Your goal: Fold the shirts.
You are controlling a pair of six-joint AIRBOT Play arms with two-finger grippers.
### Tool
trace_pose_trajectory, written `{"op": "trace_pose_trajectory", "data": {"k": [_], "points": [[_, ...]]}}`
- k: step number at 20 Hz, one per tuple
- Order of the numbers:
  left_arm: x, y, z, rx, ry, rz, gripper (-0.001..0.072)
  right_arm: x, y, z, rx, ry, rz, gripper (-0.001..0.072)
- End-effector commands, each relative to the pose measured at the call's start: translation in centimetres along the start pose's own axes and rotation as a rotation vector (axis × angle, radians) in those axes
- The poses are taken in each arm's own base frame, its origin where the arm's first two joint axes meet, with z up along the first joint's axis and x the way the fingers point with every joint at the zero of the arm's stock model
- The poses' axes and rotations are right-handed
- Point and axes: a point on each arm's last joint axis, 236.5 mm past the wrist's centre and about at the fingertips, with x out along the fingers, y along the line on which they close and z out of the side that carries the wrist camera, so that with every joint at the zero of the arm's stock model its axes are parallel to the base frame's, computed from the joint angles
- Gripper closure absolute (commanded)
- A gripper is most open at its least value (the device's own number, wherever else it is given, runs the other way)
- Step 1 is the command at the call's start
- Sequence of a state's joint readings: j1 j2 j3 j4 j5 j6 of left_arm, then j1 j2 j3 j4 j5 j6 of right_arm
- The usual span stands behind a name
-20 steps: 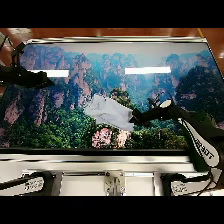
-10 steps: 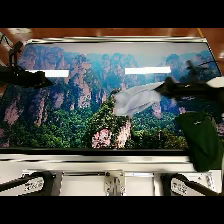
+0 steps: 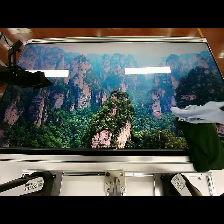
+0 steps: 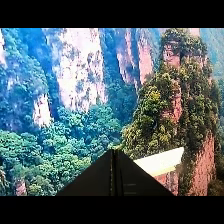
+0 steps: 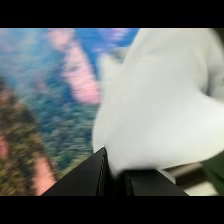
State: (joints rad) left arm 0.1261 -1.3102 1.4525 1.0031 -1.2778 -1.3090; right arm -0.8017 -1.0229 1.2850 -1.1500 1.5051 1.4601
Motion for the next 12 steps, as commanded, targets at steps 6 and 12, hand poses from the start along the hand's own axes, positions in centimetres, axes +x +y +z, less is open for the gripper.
{"op": "trace_pose_trajectory", "data": {"k": [6,12], "points": [[-0.9,-0.9,-0.9,0.031,0.029,-0.012,0.0671,-2.3,-7.8,3.4,0.154,-0.175,-0.142,0.0644],[-0.9,-0.9,-1.0,-0.008,0.030,-0.013,0.0671,0.6,-1.3,9.3,0.205,-0.276,0.282,0.0644]]}}
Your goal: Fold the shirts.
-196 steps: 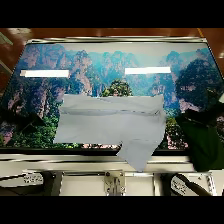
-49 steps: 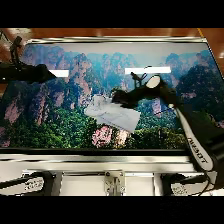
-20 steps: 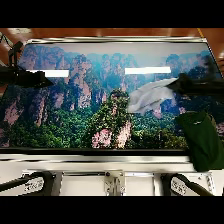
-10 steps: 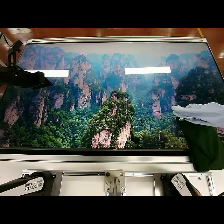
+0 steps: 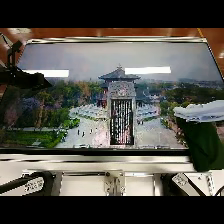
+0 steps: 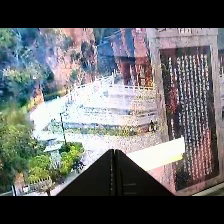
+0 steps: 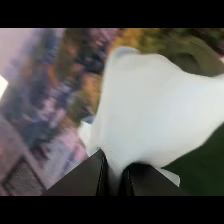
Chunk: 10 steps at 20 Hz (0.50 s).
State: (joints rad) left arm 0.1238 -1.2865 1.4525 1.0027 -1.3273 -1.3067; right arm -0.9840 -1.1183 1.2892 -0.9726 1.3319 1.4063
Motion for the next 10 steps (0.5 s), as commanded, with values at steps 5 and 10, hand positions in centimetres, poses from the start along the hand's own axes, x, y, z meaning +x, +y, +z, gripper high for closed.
{"op": "trace_pose_trajectory", "data": {"k": [5,10], "points": [[0.0,-0.1,0.0,-0.057,0.001,-0.001,0.0671,-0.1,9.2,7.4,0.151,-0.212,0.555,0.0644],[0.0,-0.1,0.0,-0.059,0.002,-0.001,0.0671,1.9,6.6,3.5,0.044,-0.066,0.412,0.0644]]}}
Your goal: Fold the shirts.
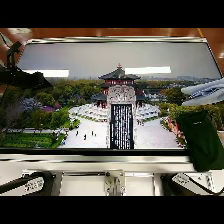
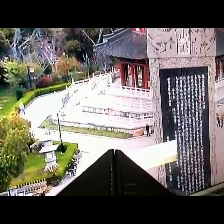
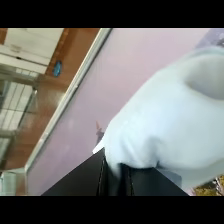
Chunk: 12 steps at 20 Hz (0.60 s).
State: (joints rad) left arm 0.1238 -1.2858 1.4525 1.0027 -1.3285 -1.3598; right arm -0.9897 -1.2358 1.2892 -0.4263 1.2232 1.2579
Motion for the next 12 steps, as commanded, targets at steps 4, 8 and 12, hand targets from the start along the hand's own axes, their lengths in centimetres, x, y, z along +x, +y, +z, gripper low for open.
{"op": "trace_pose_trajectory", "data": {"k": [4,8,12], "points": [[0.0,0.0,0.0,-0.006,0.001,-0.001,0.0671,-4.1,-11.2,-6.9,-0.132,0.344,-0.483,0.0644],[0.1,-0.2,-0.1,-0.002,0.003,-0.003,0.0671,-8.5,-15.7,-7.1,-0.119,0.380,-0.761,0.0644],[0.3,-0.9,-0.5,0.011,0.023,-0.014,0.0671,-13.0,-20.5,-10.2,0.025,0.448,-1.026,0.0644]]}}
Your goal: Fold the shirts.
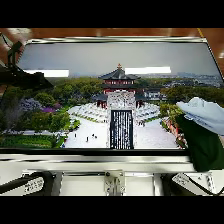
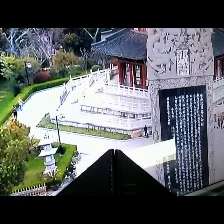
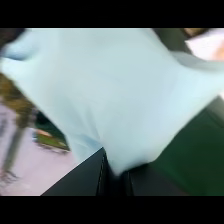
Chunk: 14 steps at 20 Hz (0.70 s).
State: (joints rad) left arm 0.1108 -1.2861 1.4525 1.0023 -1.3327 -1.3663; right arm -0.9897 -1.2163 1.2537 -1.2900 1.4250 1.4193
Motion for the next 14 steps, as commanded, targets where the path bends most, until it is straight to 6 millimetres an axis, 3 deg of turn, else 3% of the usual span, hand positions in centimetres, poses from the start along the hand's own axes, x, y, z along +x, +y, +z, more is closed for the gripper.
{"op": "trace_pose_trajectory", "data": {"k": [1,6,8,9,11,14], "points": [[0.2,-0.7,-0.6,0.014,0.025,-0.011,0.0671,0.8,-7.1,-4.6,0.110,0.134,-0.282,0.0644],[0.8,-2.2,-1.1,0.044,0.044,-0.029,0.0671,2.6,-11.7,-11.2,0.318,0.190,-0.298,0.0644],[1.1,-2.8,-0.9,0.057,0.037,-0.034,0.0671,3.3,-11.7,-12.6,0.431,0.181,-0.243,0.0643],[1.2,-3.0,-0.7,0.063,0.029,-0.036,0.0671,3.7,-11.1,-12.6,0.460,0.171,-0.202,0.0552],[1.3,-3.2,-0.5,0.067,0.018,-0.036,0.0671,3.8,-9.6,-11.6,0.419,0.152,-0.126,0.0032],[1.3,-2.0,-0.5,0.079,0.021,0.012,0.0671,1.5,-6.7,-7.1,0.353,0.030,0.002,0.0018]]}}
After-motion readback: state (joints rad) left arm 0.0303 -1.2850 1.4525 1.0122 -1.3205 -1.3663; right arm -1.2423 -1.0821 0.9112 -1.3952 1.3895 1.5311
